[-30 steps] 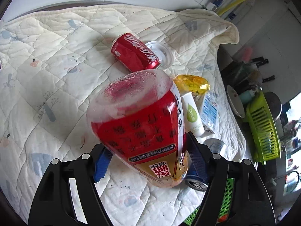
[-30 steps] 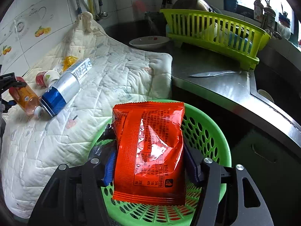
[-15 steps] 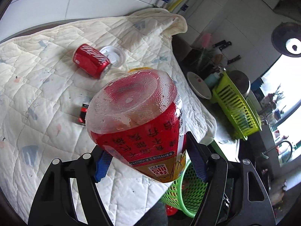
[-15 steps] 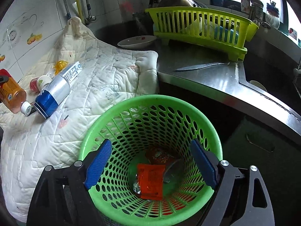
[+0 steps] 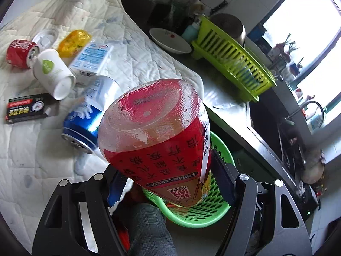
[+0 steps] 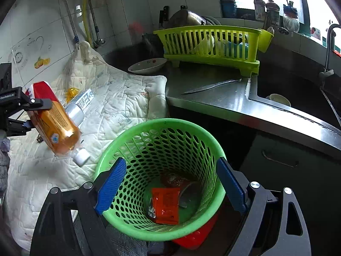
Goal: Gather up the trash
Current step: 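Carry the red-and-yellow juice carton to the green basket with the left gripper and release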
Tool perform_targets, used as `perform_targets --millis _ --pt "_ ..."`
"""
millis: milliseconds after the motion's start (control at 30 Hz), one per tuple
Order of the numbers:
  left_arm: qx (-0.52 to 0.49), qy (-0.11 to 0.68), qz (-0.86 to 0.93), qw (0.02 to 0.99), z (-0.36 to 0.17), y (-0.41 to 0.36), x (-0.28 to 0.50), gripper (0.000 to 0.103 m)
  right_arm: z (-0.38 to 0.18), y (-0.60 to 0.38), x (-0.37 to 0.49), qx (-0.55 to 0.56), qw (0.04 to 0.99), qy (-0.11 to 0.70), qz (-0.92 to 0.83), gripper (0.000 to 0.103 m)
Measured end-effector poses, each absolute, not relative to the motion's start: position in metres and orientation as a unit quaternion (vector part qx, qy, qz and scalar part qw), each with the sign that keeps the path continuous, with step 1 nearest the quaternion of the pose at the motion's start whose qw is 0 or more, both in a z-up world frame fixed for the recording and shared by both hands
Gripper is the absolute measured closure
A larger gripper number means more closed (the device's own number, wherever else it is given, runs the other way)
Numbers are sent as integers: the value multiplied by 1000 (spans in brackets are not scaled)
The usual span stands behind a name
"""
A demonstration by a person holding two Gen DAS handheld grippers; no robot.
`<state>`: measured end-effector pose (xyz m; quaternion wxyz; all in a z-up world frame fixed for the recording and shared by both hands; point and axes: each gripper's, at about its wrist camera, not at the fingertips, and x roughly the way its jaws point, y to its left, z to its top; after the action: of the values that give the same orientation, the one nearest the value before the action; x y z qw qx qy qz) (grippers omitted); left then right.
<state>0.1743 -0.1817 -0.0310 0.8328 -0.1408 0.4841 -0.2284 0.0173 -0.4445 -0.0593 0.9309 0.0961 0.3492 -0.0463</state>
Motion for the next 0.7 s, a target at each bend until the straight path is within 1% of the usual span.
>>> perform_targets --millis 300,367,433,467,700 --pt "-98 538 -264 794 -75 -256 171 31 -58 -467 -7 119 932 337 -62 20" --pt "-81 547 -273 787 -83 -268 169 29 -60 -471 -11 125 931 338 -63 20" --pt "-84 552 -277 782 -88 -273 169 19 -61 -473 -14 129 930 338 -64 20" --pt "-83 552 -277 782 -89 -274 169 18 -62 -474 -15 131 930 337 -64 20" --pt "-63 534 -275 797 -81 -261 161 17 -61 -467 -14 133 930 338 -55 20"
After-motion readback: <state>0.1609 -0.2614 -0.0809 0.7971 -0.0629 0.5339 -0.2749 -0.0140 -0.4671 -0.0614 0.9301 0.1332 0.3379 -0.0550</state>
